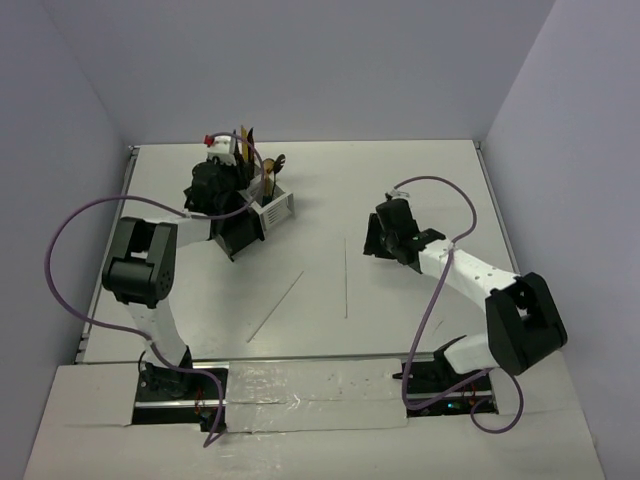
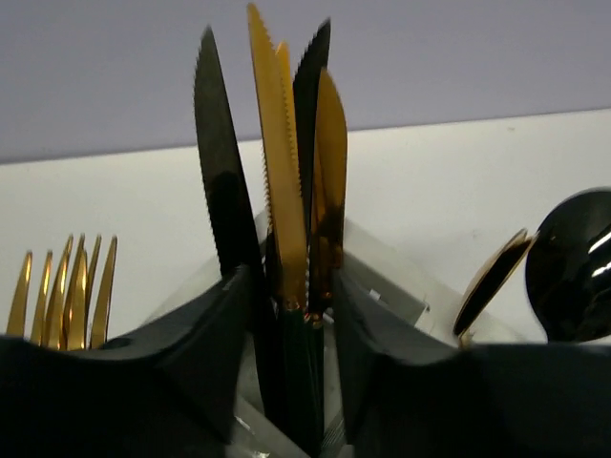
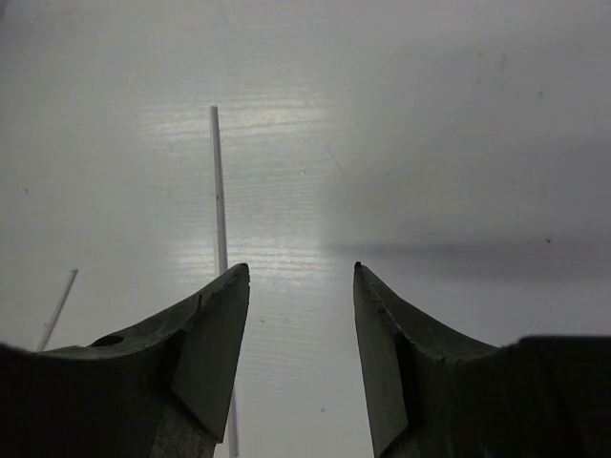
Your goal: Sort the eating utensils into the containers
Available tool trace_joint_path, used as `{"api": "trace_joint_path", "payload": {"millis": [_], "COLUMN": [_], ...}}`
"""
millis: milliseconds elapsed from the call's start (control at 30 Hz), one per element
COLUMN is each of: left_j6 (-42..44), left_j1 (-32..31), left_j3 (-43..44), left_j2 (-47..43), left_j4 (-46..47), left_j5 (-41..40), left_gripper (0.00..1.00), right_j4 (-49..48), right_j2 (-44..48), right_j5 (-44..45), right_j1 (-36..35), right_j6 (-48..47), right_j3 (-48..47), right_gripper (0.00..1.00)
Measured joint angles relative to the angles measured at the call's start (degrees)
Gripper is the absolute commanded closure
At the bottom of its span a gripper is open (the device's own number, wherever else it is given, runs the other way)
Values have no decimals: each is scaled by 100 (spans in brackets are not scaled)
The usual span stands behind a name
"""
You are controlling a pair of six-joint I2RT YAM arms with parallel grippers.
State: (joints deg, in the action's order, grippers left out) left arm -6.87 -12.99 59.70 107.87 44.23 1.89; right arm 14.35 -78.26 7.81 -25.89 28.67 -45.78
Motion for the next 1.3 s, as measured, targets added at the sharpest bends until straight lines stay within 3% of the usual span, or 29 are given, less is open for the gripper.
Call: {"api": "trace_joint_path", "payload": {"millis": [133, 400, 633, 733, 800, 867, 967, 1000, 1033, 1300], "left_j6": [-74, -184, 221, 485, 688, 931, 1204, 1266, 1346, 1532], "left_j1": [9, 72, 227, 522, 756, 968, 1150, 1198, 1272, 1611], "left_j3": [-164, -173, 90, -205, -568, -1010, -1342, -1401, -1475, -2105], "left_j2": [-87, -1075, -2669, -3534, -4087, -4686, -5182, -5250, -5311, -5663], "left_j4": [-61, -1029, -3088, -3786, -4107, -4393, -4977, -5123, -5263, -6037], "left_j5": [-35, -273, -662, -627, -623, -667, -680, -671, -647, -763], "left_gripper": [32, 25, 16, 13, 11, 10, 10, 10, 10, 10], "right_j4": [304, 680, 1231, 1392, 1480, 1622, 1650, 1626, 1609, 1145], "right_j2": [-365, -1305, -2280, -2413, -2474, -2599, -2712, -2717, -2717, -2391], "right_j5": [-35, -107, -92, -52, 9, 98, 109, 103, 98, 138], "right_j1": [-227, -743, -973, -1062, -1143, -1226, -1294, -1300, -1311, -1314], "right_j6": [-2, -22, -63, -72, -79, -83, -55, -42, -46, 15], "right_j3": [-308, -1054, -1635, -1694, -1746, -1895, -2039, -2033, -2024, -1580], "right_gripper": [44, 43, 44, 46, 49, 59, 84, 97, 100, 100]}}
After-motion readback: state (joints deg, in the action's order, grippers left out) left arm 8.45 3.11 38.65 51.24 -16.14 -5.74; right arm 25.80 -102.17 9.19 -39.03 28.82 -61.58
